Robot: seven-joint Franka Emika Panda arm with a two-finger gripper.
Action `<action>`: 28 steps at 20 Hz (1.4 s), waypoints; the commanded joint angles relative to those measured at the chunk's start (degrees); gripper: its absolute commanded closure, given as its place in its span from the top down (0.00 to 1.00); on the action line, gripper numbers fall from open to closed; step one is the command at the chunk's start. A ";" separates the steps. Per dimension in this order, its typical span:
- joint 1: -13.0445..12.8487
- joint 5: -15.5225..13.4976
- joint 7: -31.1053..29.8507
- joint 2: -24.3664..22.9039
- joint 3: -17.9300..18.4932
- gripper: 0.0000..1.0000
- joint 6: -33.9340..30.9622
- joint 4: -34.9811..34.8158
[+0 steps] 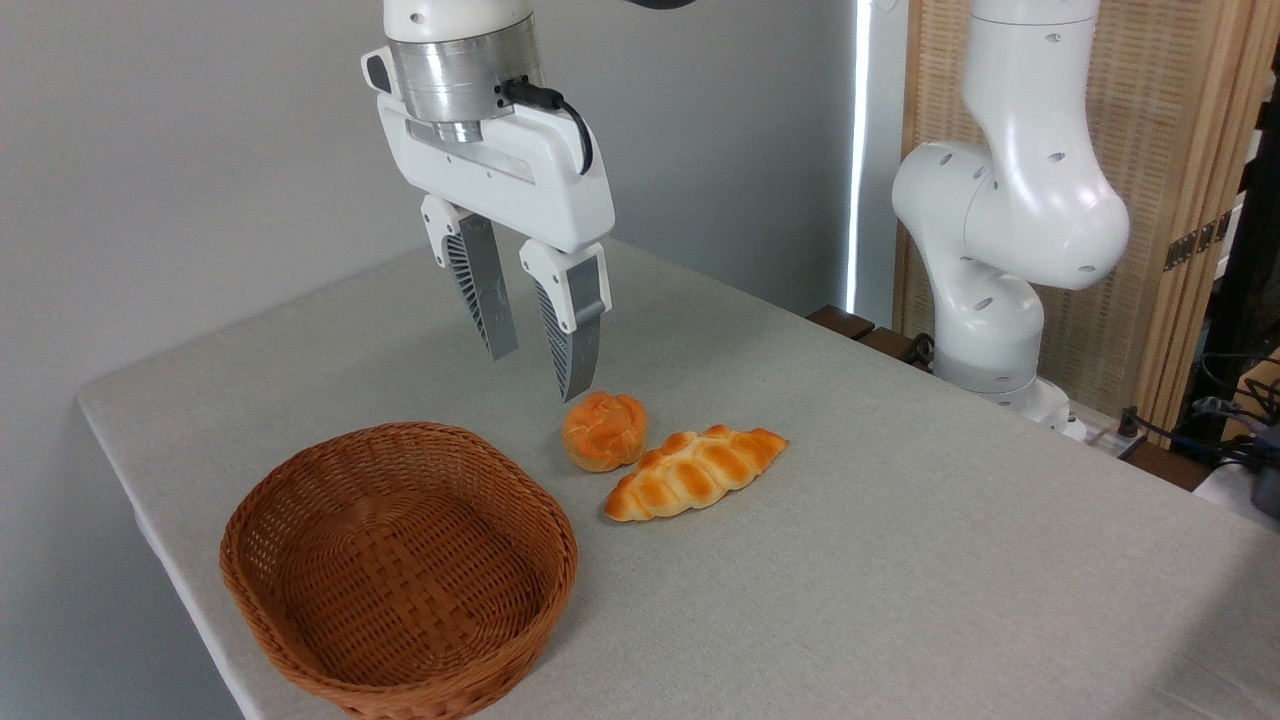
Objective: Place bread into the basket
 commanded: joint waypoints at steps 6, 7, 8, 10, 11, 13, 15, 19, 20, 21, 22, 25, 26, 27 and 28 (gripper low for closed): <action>-0.44 -0.55 0.79 -0.47 0.71 1.00 -1.80 0.73; -0.44 -0.55 0.79 -0.47 0.71 1.00 -1.80 0.73; -0.44 -0.55 0.79 -0.38 0.71 1.00 -1.80 0.73; -0.44 -0.73 0.79 -0.29 0.71 1.00 -1.80 0.73; -0.44 -0.73 0.79 -0.38 0.71 1.00 -1.80 0.73; -0.44 -0.73 0.79 -0.38 0.71 1.00 -1.80 0.73; -0.44 -0.73 0.79 -0.38 0.71 1.00 -1.80 0.73; -0.53 -0.55 0.79 -0.47 0.62 1.00 -1.45 0.64; -0.62 -0.64 0.79 -0.47 0.62 1.00 -1.36 0.64; -0.62 -0.64 0.70 -0.47 0.62 1.00 -1.36 0.47; -0.70 -0.64 0.78 -0.64 0.62 1.00 -1.36 0.12; -0.88 -0.81 0.79 -1.52 0.53 1.00 -0.83 -1.46; -0.88 -0.81 0.79 -2.05 0.45 1.00 -0.40 -2.25; -0.97 -0.90 0.87 -3.01 0.45 1.00 1.00 -3.83; -1.06 -0.90 1.74 -4.15 0.36 1.00 2.67 -5.58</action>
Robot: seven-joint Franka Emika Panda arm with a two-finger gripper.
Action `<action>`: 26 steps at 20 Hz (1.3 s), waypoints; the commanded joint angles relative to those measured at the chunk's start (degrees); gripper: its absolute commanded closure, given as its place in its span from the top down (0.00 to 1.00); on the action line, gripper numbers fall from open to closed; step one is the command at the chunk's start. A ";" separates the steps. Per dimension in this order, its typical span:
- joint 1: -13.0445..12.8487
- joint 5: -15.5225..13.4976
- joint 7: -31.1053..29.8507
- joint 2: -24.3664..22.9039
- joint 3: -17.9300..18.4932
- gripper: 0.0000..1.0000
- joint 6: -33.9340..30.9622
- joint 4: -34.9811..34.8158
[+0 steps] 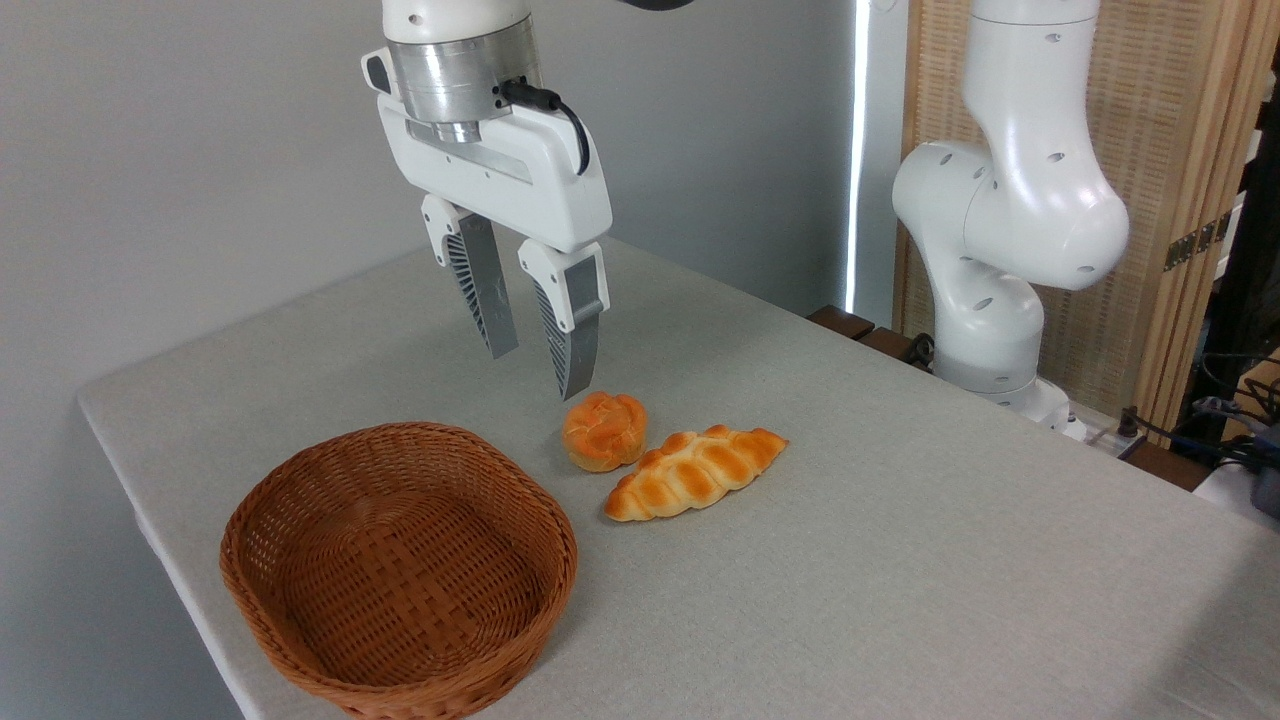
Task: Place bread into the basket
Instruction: 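Lower the open gripper down onto the round orange bun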
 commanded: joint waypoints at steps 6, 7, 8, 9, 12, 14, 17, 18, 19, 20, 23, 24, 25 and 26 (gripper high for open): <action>-3.46 -1.08 6.93 -7.45 0.00 1.00 5.30 -12.88; -4.25 -1.08 7.98 -7.63 0.00 1.00 5.56 -13.85; -4.86 -1.08 9.29 -7.63 0.00 1.00 5.65 -14.56; -5.48 -0.99 10.87 -7.63 0.00 1.00 5.74 -15.00; -6.45 -1.08 16.32 -8.94 0.00 1.00 6.70 -17.80; -6.80 -1.43 18.09 -11.31 0.00 1.00 10.64 -22.80; -6.89 -4.85 18.10 -13.25 0.00 1.00 15.66 -28.52; -7.15 -4.86 18.18 -13.69 0.00 1.00 16.54 -29.67; -7.50 -4.86 18.18 -14.30 0.00 1.00 17.51 -30.99; -7.59 -4.86 18.27 -14.57 0.00 1.00 18.47 -32.13; -8.56 -4.86 20.02 -14.92 0.00 1.00 20.94 -34.16; -8.65 -4.86 20.38 -14.92 0.00 1.00 21.64 -34.68; -9.08 -4.86 20.99 -14.84 0.00 1.00 22.60 -35.30; -9.35 -4.86 21.69 -14.84 0.00 1.00 23.66 -36.00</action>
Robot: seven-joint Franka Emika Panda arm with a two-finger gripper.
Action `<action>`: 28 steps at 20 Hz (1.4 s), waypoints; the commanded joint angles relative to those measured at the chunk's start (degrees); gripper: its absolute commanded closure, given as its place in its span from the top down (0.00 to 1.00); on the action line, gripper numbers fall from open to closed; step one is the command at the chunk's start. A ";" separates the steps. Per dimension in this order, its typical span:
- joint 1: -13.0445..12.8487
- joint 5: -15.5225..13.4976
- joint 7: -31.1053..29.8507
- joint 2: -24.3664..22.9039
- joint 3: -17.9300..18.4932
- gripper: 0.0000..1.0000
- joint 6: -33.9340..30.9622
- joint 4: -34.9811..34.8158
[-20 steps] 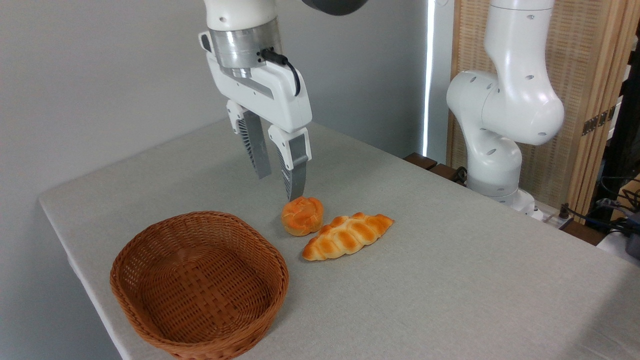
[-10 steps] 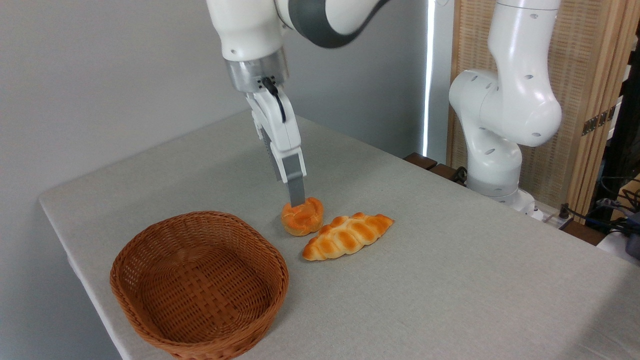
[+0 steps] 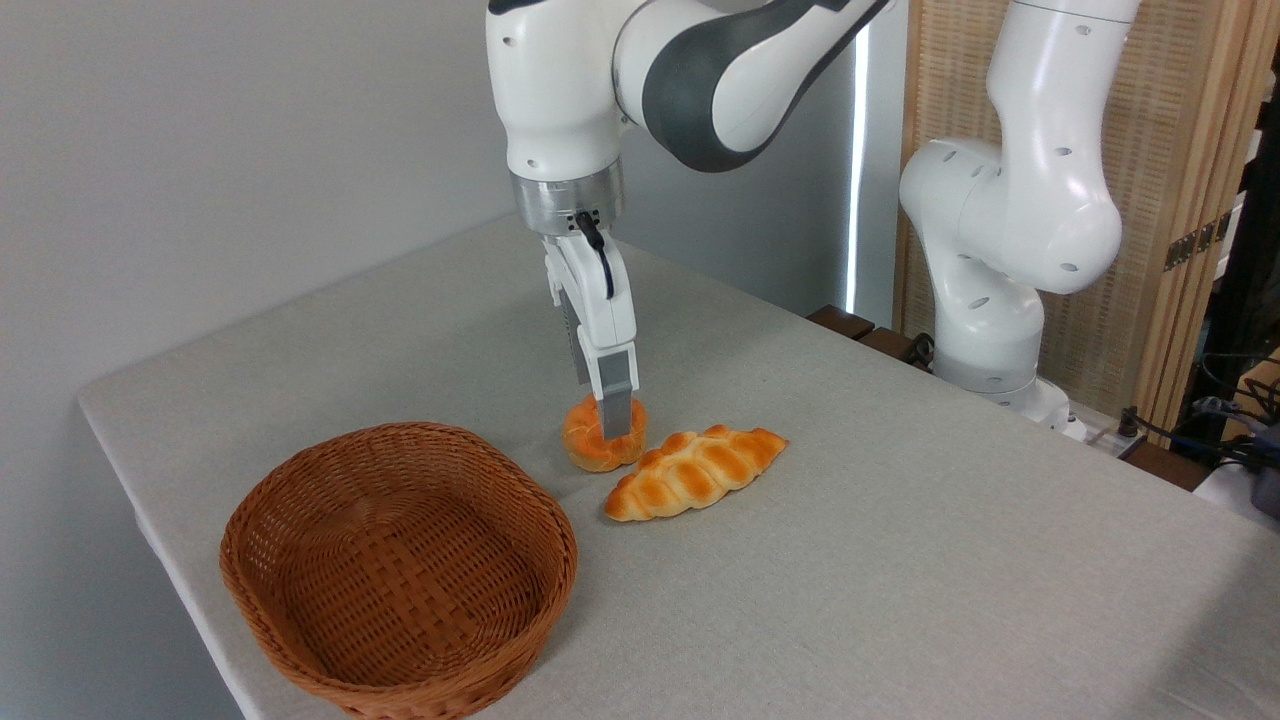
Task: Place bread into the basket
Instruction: 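Close the gripper fingers around the round orange bun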
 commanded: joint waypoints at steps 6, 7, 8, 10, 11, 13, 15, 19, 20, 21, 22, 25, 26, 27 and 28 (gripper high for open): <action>-3.98 -1.33 3.10 -1.01 0.52 1.00 8.48 -4.71; -3.98 -1.33 3.10 -0.92 0.52 1.00 8.49 -4.71; -3.98 -1.33 3.10 -0.92 0.52 1.00 8.49 -4.71; -4.07 -1.24 3.10 -0.83 0.52 1.00 8.49 -4.89; -4.16 -1.24 3.19 -0.83 0.52 1.00 8.40 -5.32; -4.16 -1.15 4.15 -0.83 0.52 1.00 8.14 -5.76; -4.16 -1.15 5.47 -0.83 0.52 1.00 7.87 -5.85; -4.16 -1.15 5.56 -0.83 0.52 1.00 7.87 -6.12; -4.16 -1.15 5.56 -0.83 0.52 1.00 7.87 -6.20; -4.16 -1.15 5.65 -0.83 0.52 1.00 7.87 -6.38; -4.16 -1.15 5.56 -0.83 0.52 1.00 7.87 -6.56; -4.16 -1.15 5.65 -0.66 0.52 1.00 8.40 -6.91; -4.16 -1.15 5.56 -0.66 0.52 0.99 8.40 -6.91; -4.16 -1.15 5.65 -0.66 0.52 0.93 8.40 -6.91; -4.16 -1.15 5.56 -0.57 0.52 0.83 8.40 -6.91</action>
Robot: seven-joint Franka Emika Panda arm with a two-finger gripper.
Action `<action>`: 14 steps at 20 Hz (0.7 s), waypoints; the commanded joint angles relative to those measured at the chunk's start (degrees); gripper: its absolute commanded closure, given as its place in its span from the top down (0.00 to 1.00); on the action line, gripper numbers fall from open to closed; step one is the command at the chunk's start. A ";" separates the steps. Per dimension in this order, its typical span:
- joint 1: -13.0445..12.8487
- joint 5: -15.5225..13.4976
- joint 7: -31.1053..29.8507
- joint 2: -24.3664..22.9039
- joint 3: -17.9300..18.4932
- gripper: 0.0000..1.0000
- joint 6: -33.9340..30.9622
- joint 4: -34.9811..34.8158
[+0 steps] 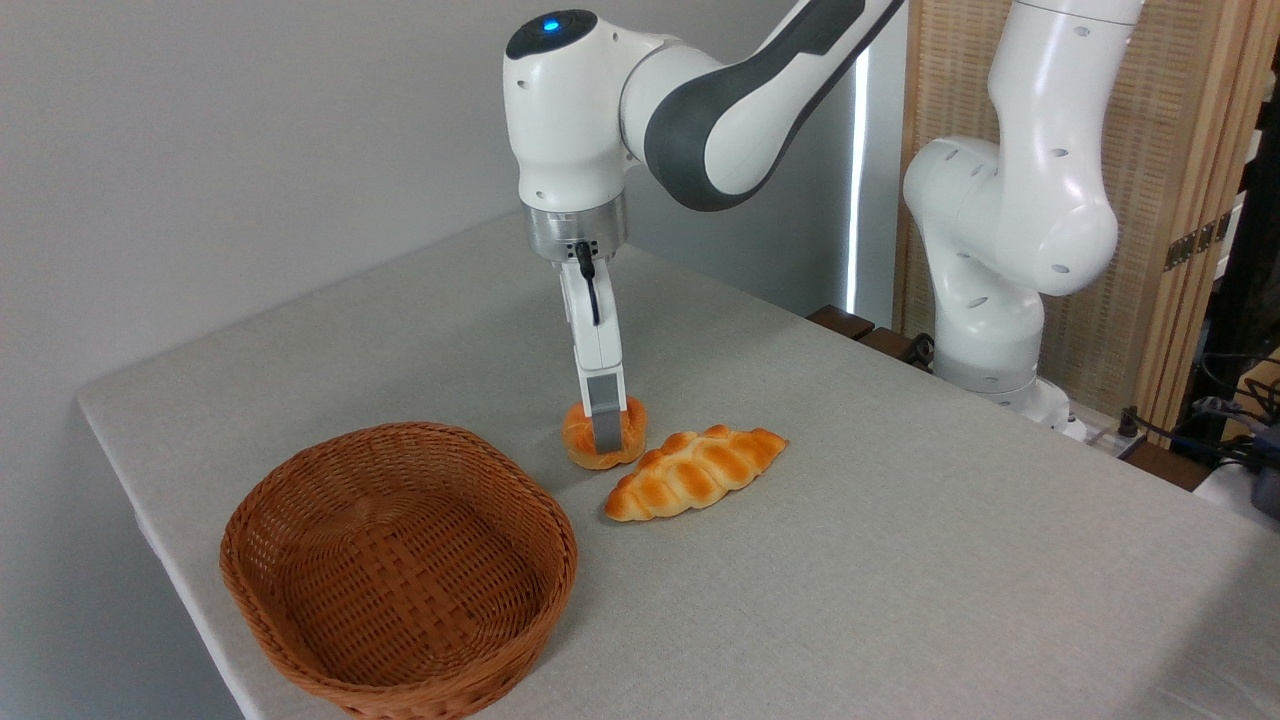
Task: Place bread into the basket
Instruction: 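Close the gripper fingers around the round orange bun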
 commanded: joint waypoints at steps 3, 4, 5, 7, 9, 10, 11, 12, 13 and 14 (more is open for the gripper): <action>-0.47 -0.81 1.24 -0.62 0.53 0.58 1.14 -1.00; -0.47 -0.81 1.16 -0.62 0.53 0.51 1.14 -1.00; -0.47 -0.81 1.16 -0.62 0.53 0.44 1.14 -1.00; -0.47 -0.81 1.16 -0.62 0.53 0.37 1.14 -1.00; -0.47 -0.81 1.16 -0.62 0.53 0.35 0.96 -1.00; -0.47 -0.81 1.16 -0.62 0.53 0.35 1.14 -1.00; -0.47 -0.81 1.16 -0.62 0.53 0.34 1.14 -1.00; -0.47 -0.81 1.16 -0.62 0.53 0.34 1.14 -1.00; -0.47 -0.81 1.16 -0.62 0.53 0.33 0.96 -1.00; -0.47 -0.81 1.16 -0.62 0.53 0.32 1.14 -1.00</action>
